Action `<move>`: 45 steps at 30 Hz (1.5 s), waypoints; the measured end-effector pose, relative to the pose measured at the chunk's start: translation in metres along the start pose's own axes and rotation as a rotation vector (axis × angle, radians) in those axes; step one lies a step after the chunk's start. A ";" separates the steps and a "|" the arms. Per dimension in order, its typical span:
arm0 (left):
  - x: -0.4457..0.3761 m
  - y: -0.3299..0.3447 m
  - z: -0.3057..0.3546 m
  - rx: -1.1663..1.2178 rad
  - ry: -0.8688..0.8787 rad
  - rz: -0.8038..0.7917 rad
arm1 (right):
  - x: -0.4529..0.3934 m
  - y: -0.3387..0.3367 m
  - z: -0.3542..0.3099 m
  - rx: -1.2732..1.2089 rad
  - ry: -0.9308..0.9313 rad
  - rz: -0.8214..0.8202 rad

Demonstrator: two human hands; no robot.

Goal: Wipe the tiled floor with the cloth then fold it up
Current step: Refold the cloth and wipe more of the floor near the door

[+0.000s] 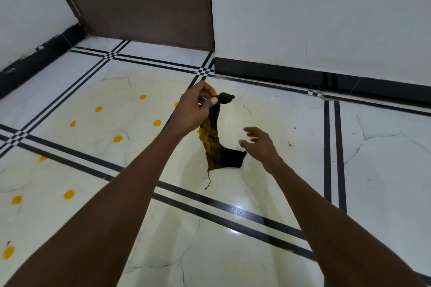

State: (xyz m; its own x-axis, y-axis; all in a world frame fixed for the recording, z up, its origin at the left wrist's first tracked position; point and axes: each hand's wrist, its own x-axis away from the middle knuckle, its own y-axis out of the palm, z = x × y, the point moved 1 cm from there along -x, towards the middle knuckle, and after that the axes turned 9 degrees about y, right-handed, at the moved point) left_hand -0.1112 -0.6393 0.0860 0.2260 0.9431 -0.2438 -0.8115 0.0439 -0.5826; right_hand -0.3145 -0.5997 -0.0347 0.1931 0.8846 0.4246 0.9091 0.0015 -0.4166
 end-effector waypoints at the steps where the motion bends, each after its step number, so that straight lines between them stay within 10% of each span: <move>1: -0.001 -0.006 0.007 -0.007 0.018 -0.043 | -0.001 -0.001 -0.014 0.000 -0.076 -0.069; 8: -0.013 -0.057 0.051 -0.003 0.101 -0.229 | -0.009 -0.008 -0.085 0.041 -0.161 -0.520; 20: 0.017 -0.028 -0.025 0.038 -0.268 0.241 | 0.018 0.012 -0.064 -0.387 0.068 -0.546; 29: 0.085 0.030 -0.065 0.387 -0.670 0.066 | 0.032 0.004 -0.082 -0.597 0.187 -0.604; 38: 0.053 0.018 -0.054 0.667 -0.681 0.133 | 0.026 -0.002 -0.097 -0.555 0.209 -0.517; 45: 0.050 0.013 -0.064 0.589 -0.611 0.268 | 0.009 -0.018 -0.079 -0.228 0.224 -0.155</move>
State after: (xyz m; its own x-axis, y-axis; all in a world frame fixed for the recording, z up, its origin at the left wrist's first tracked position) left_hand -0.0761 -0.6123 0.0162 -0.2014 0.9497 0.2397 -0.9793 -0.1998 -0.0313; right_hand -0.3000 -0.6281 0.0399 0.0996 0.7579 0.6447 0.9880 0.0014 -0.1542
